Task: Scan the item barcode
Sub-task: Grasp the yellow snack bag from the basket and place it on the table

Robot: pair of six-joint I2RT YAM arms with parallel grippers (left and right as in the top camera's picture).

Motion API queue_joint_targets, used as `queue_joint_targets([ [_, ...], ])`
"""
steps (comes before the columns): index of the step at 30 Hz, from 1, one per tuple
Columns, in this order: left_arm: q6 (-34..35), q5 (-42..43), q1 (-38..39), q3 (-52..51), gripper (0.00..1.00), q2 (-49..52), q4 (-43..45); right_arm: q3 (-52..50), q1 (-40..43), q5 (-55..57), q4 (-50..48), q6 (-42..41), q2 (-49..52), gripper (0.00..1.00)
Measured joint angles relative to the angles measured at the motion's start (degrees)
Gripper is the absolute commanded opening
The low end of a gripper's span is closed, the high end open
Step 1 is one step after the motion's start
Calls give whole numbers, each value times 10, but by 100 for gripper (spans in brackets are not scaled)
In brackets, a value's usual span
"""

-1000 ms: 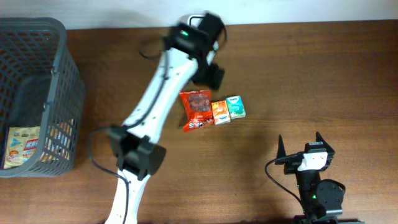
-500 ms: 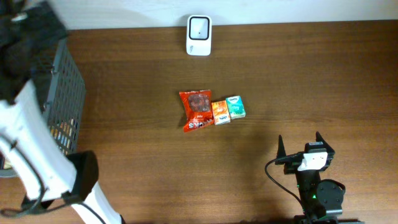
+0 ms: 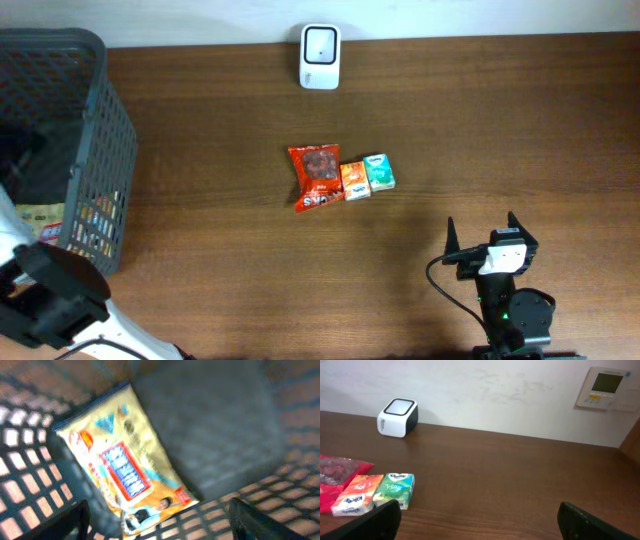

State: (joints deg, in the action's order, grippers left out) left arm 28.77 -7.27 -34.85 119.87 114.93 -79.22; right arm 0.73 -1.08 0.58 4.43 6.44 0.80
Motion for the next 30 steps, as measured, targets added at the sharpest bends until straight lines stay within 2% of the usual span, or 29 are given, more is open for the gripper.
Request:
queue_joint_targets([
  [5,39,7,0,-186,88,2,96,0,0,0,0,0,0,98],
  [12,103,-36,0,-309,89,1,158,0,0,0,0,0,0,98],
  [13,106,-37,0,-328,85,1,176,0,0,0,0,0,0,98],
  [14,110,-39,0,-346,68,1,191,0,0,0,0,0,0,99],
  [16,118,-42,0,-364,49,-2,208,0,0,0,0,0,0,99],
  [18,117,-47,0,-372,42,-4,210,0,0,0,0,0,0,98],
  [19,116,-48,0,-372,32,-5,207,0,0,0,0,0,0,98],
  [20,116,-48,0,-368,15,-5,199,0,0,0,0,0,0,98],
  [21,116,-47,0,-358,10,-5,183,0,0,0,0,0,0,98],
  [23,114,-38,0,-318,8,-6,139,0,0,0,0,0,0,99],
  [24,114,-35,0,-283,0,-8,118,0,0,0,0,0,0,98],
  [28,114,-21,0,-88,0,-40,31,0,0,0,0,0,0,99],
  [30,114,-1,0,22,0,-87,11,0,0,0,0,0,0,99],
])
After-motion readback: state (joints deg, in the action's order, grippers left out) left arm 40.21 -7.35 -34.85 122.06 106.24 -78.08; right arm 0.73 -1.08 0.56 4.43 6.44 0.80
